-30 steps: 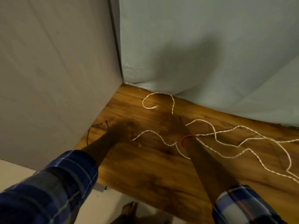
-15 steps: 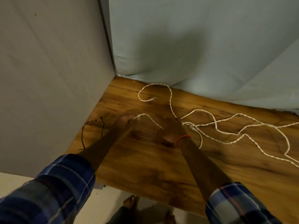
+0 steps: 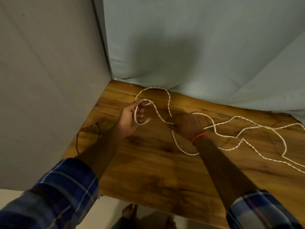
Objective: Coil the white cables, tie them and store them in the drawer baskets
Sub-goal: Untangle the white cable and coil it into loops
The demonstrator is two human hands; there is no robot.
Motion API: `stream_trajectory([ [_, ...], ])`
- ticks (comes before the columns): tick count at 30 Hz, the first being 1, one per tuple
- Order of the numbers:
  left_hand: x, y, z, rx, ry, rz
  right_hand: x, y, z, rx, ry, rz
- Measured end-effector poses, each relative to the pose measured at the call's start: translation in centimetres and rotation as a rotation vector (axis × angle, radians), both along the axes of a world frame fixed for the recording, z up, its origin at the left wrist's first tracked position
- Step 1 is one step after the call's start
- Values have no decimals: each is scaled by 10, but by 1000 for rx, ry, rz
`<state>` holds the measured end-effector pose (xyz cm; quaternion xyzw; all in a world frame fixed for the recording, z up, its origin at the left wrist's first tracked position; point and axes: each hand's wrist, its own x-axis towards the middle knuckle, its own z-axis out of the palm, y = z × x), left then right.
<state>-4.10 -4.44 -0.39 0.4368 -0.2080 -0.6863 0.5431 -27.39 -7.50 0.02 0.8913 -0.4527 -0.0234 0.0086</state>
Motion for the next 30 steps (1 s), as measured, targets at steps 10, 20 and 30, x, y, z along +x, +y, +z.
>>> stream_trajectory([
  [10,-47,-27,5,-173,255,-35,-33,-8,5,4,-187,-37],
  [20,-68,-88,-9,-353,427,-5,-69,-36,-20,-216,-462,-163],
  [30,-97,-112,-33,-479,68,-51,-64,-51,-30,-348,-364,161],
])
